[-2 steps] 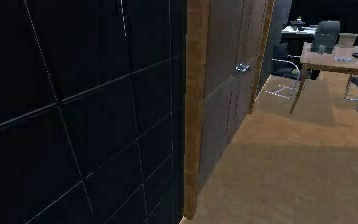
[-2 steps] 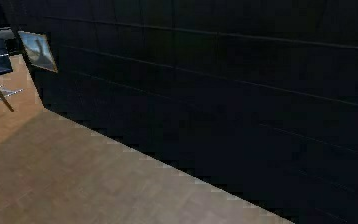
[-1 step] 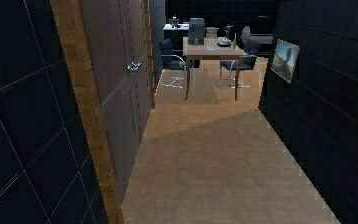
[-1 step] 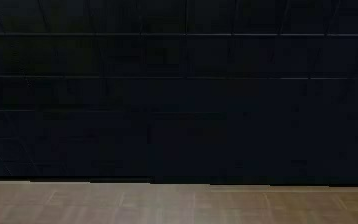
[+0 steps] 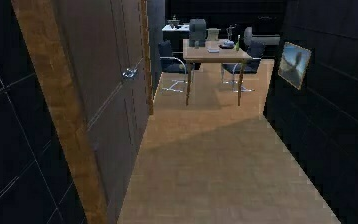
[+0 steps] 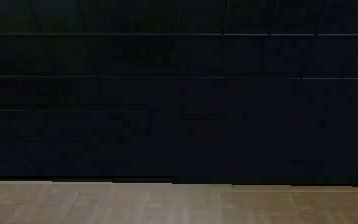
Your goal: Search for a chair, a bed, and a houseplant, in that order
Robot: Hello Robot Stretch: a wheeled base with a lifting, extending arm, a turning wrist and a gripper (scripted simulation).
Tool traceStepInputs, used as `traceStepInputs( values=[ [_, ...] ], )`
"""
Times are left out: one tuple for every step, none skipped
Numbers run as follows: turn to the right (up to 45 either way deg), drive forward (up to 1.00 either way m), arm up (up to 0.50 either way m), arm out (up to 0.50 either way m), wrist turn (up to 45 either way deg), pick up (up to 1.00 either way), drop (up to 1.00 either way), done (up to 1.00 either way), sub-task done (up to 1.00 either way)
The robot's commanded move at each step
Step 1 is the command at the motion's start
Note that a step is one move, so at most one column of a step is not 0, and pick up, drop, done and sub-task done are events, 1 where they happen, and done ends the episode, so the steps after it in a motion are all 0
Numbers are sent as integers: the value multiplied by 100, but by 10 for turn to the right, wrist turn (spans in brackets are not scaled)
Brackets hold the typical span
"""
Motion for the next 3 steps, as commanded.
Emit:
traceStepInputs(
  values=[
    [450, 0, 0, 0, 0, 0, 0, 0, 0],
    [450, 0, 0, 0, 0, 0, 0, 0, 0],
    [0, 15, 0, 0, 0, 0, 0, 0, 0]
  ],
)
